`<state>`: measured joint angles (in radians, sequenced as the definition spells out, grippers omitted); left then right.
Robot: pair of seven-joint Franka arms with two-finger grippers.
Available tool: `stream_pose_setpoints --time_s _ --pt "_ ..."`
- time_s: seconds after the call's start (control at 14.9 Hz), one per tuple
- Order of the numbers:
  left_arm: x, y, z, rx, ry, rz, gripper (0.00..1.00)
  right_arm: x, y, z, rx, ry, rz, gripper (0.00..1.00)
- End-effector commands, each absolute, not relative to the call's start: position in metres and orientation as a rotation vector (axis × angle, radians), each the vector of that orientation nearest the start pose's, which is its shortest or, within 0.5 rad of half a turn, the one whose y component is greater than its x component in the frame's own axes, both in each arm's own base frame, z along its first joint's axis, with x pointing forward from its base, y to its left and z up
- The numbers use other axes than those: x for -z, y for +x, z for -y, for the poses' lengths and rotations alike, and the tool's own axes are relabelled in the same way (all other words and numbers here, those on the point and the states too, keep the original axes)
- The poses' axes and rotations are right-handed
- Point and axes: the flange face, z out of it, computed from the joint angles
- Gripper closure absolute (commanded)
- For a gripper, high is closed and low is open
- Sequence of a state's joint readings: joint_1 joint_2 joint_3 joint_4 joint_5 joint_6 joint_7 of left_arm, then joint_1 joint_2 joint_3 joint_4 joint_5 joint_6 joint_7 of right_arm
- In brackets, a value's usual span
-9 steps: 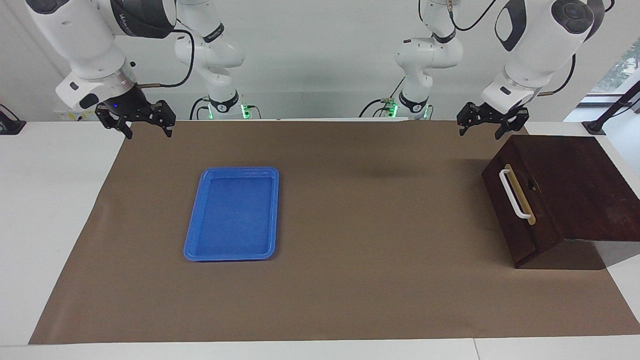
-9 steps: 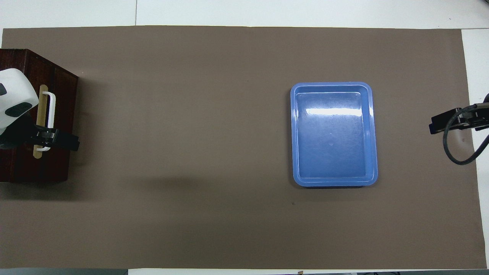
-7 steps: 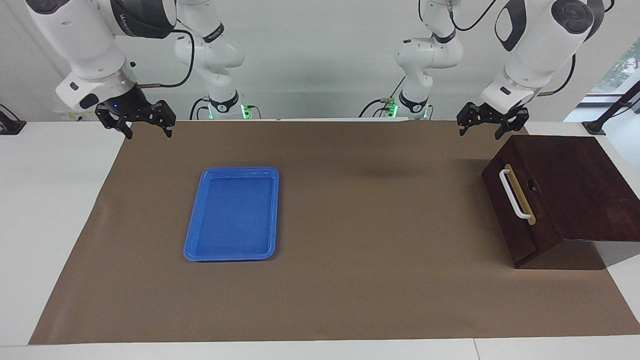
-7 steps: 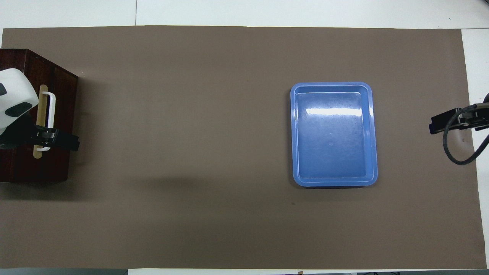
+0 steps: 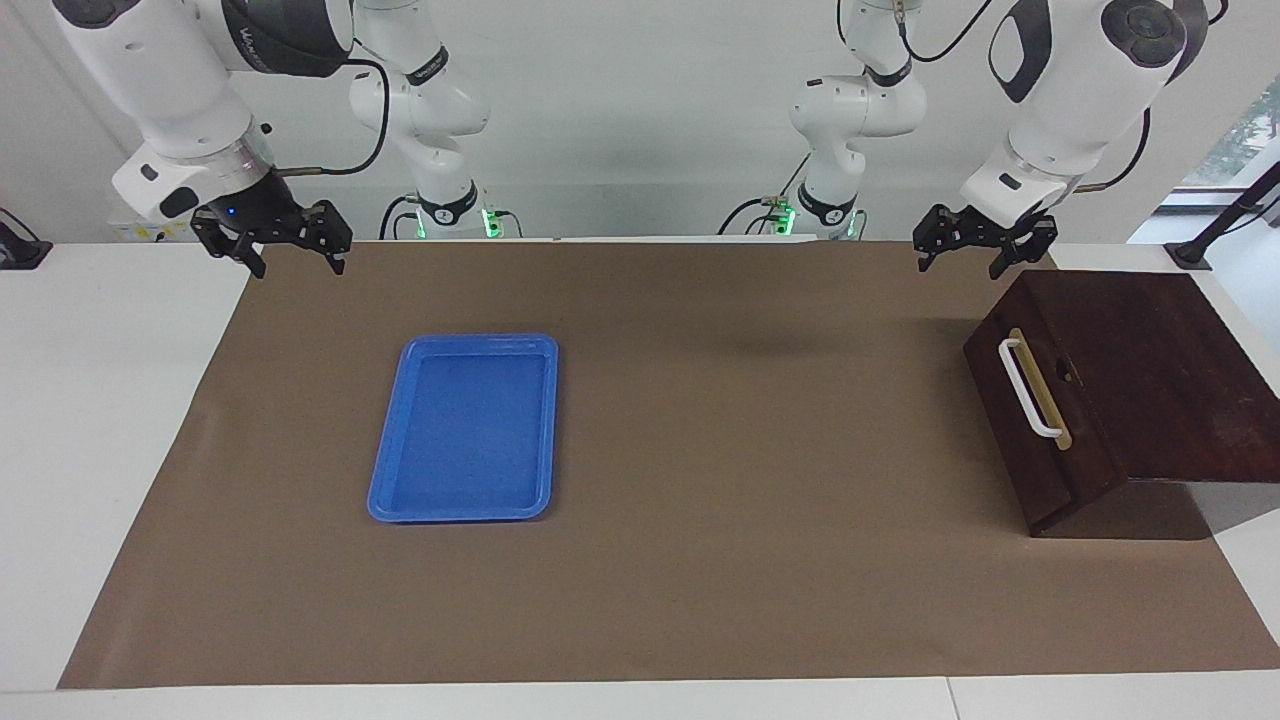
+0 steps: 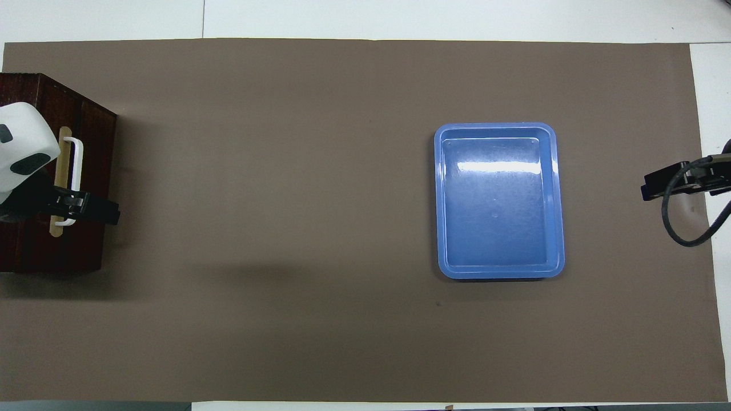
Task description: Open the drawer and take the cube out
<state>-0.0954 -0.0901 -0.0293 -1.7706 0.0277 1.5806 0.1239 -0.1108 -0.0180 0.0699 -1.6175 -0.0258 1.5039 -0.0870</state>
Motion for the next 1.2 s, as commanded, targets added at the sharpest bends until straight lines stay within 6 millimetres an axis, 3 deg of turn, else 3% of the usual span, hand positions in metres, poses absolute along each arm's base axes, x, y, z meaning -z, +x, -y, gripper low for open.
stream_pose_setpoints --time_s 0.0,0.2,0.33,0.47,0.74,1.14 --pt "-0.554 0.518 0.076 -0.083 -2.954 -0.482 0.0 -0.609 0.536 0.025 -0.156 -3.18 0.057 0.0" --pt "-0.53 0.53 0.066 -0.013 -2.859 -0.505 0.0 -0.609 0.536 0.024 -0.163 -3.179 0.064 0.0" --pt "-0.504 0.54 0.059 0.012 -2.772 -0.534 0.0 -0.609 0.536 0.024 -0.163 -3.179 0.064 0.0" --pt "-0.472 0.555 0.046 0.005 -2.745 -0.514 0.0 -0.609 0.536 0.024 -0.163 -3.179 0.064 0.0" --pt "-0.438 0.578 0.02 0.072 -2.702 -0.496 0.0 -0.609 0.536 0.023 -0.16 -3.18 0.064 0.0" --pt "-0.403 0.578 -0.006 0.165 -2.724 -0.452 0.0 -0.609 0.536 0.024 -0.16 -3.18 0.057 0.0"
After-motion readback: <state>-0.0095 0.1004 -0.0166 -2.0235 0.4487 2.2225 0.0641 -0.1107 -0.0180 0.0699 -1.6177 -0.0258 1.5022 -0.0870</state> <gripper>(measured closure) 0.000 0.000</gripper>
